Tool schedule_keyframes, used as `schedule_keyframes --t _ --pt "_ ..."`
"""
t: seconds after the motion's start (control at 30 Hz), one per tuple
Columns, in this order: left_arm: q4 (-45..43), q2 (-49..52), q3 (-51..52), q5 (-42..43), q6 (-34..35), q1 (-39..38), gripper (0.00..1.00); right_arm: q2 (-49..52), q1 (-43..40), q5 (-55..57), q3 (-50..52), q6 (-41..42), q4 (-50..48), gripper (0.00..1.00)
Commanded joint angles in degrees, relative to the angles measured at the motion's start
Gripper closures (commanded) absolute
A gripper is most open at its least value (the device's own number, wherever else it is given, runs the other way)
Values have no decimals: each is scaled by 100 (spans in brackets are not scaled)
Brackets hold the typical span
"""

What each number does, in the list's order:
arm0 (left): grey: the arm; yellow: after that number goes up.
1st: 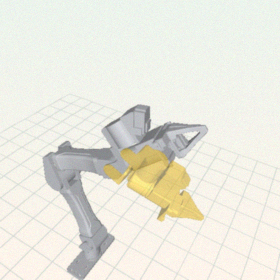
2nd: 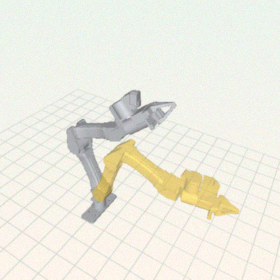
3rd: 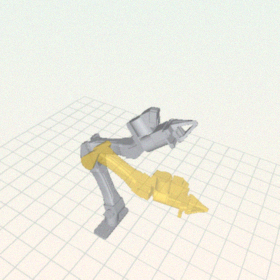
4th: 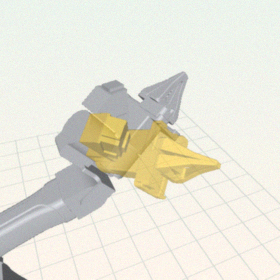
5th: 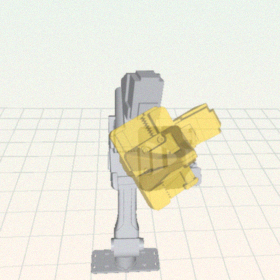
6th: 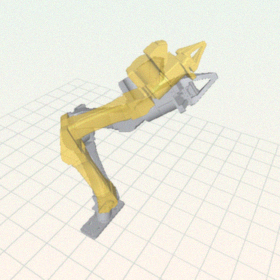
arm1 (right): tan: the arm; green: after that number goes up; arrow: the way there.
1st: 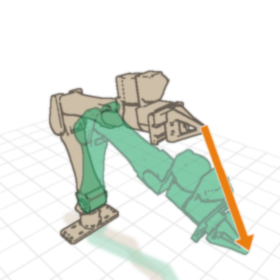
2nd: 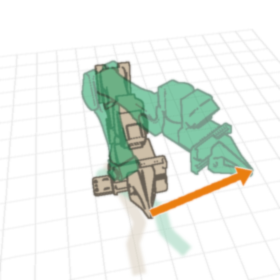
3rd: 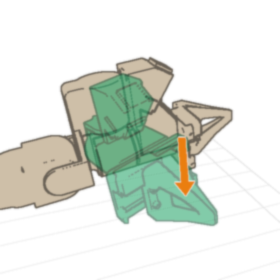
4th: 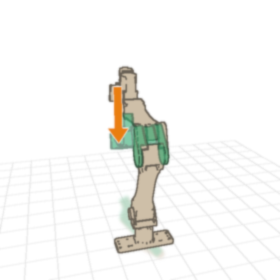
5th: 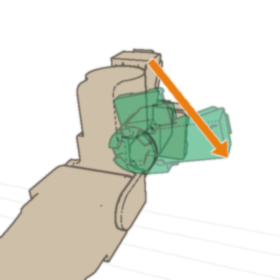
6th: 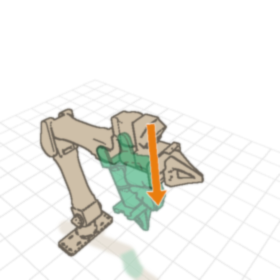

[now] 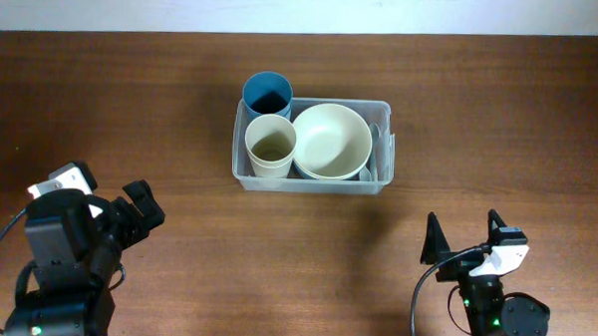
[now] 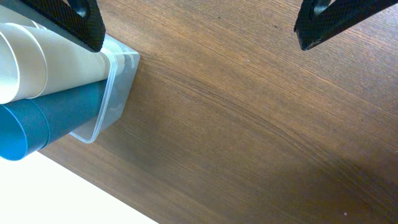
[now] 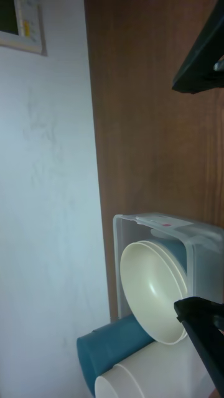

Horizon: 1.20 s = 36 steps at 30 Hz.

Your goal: Pack container

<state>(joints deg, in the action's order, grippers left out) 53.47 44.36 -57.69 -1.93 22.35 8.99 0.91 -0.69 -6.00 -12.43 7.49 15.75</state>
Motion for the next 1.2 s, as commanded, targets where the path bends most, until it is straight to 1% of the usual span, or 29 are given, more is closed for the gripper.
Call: schedule_keyframes --t 0.0,0.27,0.4,0.57,0.73,1.17 --pt "-4 -17 13 24 57 17 0 -70 31 70 61 -13 -59 1" --pt "-4 -17 13 24 57 17 1 -70 31 70 356 -15 -85 1" --pt "-4 -17 13 24 57 17 0 -70 31 68 675 -22 -463 1" --pt "-4 -17 13 24 57 17 0 -72 114 26 968 -369 -787 1" --pt "-4 -17 13 24 57 17 0 -72 229 31 1029 -710 -787 1" --pt "-2 -17 13 24 57 17 0 -72 208 68 1029 -726 -787 1"
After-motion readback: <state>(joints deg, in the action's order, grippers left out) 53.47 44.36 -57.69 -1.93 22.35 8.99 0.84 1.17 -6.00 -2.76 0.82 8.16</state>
